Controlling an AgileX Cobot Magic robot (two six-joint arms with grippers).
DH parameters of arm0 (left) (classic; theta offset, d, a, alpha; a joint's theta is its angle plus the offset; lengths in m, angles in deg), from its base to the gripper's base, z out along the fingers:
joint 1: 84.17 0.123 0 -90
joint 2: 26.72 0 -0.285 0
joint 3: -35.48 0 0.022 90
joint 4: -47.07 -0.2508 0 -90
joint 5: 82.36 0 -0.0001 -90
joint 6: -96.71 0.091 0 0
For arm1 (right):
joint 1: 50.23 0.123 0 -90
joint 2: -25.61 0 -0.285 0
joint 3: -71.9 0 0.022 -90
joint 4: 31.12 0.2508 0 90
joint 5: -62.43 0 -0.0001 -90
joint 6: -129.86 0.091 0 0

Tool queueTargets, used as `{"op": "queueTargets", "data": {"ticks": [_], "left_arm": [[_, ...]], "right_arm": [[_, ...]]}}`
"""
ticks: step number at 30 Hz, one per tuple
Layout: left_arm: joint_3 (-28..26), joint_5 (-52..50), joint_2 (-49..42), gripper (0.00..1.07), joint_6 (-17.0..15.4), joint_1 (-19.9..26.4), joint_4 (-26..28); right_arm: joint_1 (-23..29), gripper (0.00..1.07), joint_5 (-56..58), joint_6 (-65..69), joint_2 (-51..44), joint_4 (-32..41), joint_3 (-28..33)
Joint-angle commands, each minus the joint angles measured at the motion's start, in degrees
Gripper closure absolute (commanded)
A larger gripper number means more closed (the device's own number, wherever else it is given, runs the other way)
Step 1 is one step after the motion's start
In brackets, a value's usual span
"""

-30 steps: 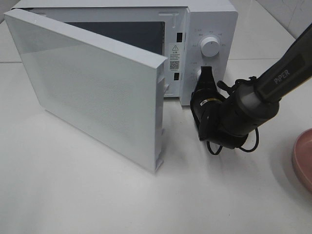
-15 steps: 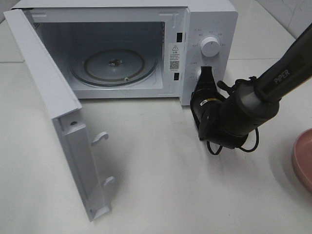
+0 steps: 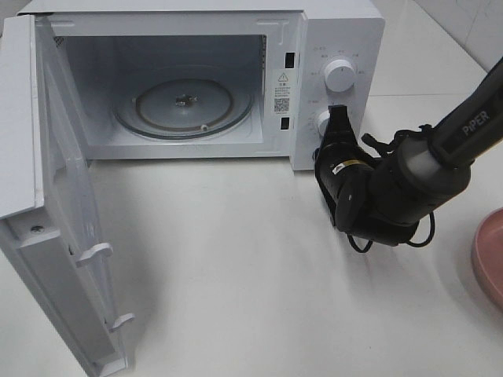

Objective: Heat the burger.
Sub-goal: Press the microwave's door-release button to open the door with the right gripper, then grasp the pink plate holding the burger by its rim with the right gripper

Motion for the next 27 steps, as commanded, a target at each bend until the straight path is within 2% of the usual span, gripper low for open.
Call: {"op": "queueTargets", "data": {"ticks": [1,9,19,22,24,27], "left_arm": [[0.0,-0.8,-0.9,0.07,0.0,0.1,0.5],[0.0,-0.8,-0.9,0.07,0.0,0.1,0.5],[0.0,-0.8,-0.9,0.07,0.0,0.1,0.5],[0.0,-0.8,-0.9,0.07,0.0,0.1,0.5],[0.0,-0.8,-0.9,0.07,0.0,0.1,0.5],[0.0,-0.8,-0.9,0.07,0.0,0.1,0.5]], "right_arm": [[0.0,1.07,-3.6,-0.1,-2.3,0.6,1.4],[0.5,1.07,2.5,-1.0,-5.4,-1.4,5.4],[0.5,1.07,9.7,-8.8,-13.3,-2.5,12.6],[0.4,1.07,12.8,-13.2,-16.4,-4.1,14.9],[0.3,1.07,17.6,-21.3,-20.3,-4.9,17.5],[0.2,1.07,23.3,-28.6,-23.1,-4.8,18.2]]}}
